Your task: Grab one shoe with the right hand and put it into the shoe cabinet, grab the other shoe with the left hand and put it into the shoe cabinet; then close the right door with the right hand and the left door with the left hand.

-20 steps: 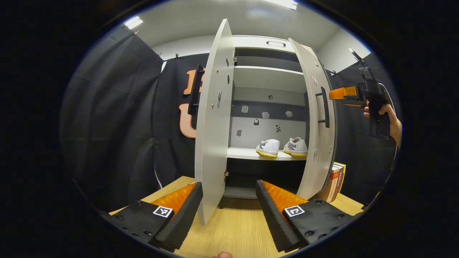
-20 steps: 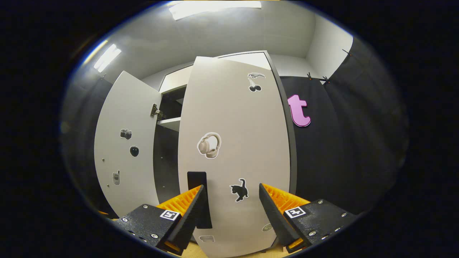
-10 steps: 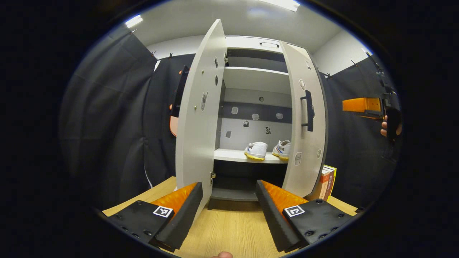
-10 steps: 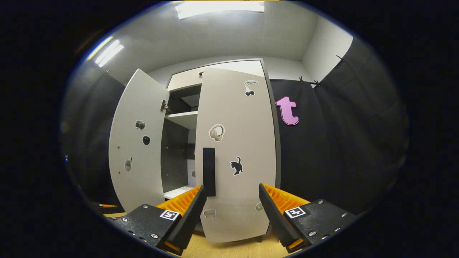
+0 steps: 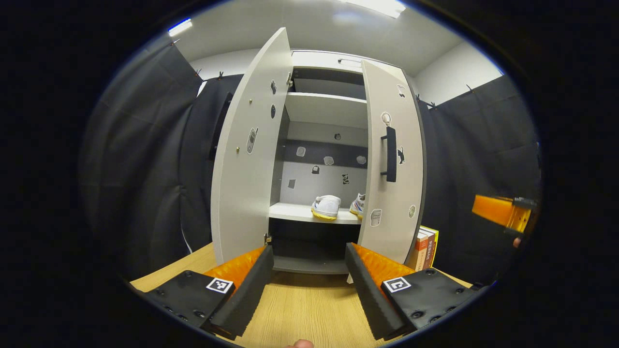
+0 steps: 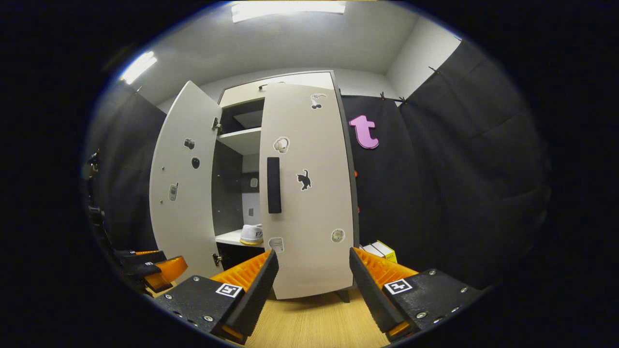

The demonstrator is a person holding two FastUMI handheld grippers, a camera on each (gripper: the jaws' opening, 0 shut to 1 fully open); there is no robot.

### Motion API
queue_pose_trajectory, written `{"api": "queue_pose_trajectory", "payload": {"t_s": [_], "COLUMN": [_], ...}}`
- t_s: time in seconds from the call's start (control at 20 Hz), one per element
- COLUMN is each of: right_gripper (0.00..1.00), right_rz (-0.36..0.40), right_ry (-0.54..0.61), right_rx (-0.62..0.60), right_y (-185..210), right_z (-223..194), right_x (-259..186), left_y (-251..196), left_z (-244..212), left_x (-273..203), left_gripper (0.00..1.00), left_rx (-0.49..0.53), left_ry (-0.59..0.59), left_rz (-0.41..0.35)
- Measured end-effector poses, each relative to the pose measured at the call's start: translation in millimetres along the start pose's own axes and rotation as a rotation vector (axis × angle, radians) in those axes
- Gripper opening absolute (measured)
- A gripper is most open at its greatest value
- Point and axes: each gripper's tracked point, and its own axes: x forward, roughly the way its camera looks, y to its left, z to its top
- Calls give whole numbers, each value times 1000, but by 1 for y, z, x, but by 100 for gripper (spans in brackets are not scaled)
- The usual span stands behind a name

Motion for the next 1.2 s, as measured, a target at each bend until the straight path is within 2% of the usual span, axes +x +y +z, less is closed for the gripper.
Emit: {"api": "queue_pose_trajectory", "payload": {"t_s": [0.15,0.25,0.3,0.45,0.55,0.65,0.75,0.95,1.0,1.1,1.2], "right_gripper": [91,91,91,91,91,91,91,91,91,91,91], "right_rz": [-9,-1,0,9,25,33,29,5,-1,-21,-29], "right_ry": [19,14,11,13,15,3,-2,-1,1,7,10], "right_rx": [-20,-17,-15,-8,1,3,-4,-14,-14,-10,-5], "right_y": [-7,-7,-8,-9,-7,-5,-8,-17,-19,-24,-26], "right_z": [-7,-5,-5,-5,-4,1,2,2,1,0,0], "right_x": [-4,-4,-2,3,8,10,11,11,11,13,17], "left_y": [1,21,40,105,146,189,221,262,265,261,253], "left_z": [16,44,63,126,153,165,166,167,166,164,168], "left_x": [-1,-1,-1,-4,-6,-2,9,53,65,80,87], "left_gripper": [97,97,99,94,97,94,94,97,94,96,97], "left_rx": [-61,-92,-98,-85,-52,-28,-26,-21,-27,-32,5], "left_ry": [-12,-59,-97,-207,-253,-261,-248,-249,-244,-239,-248], "left_rz": [-9,25,69,201,274,353,390,414,407,379,357]}}
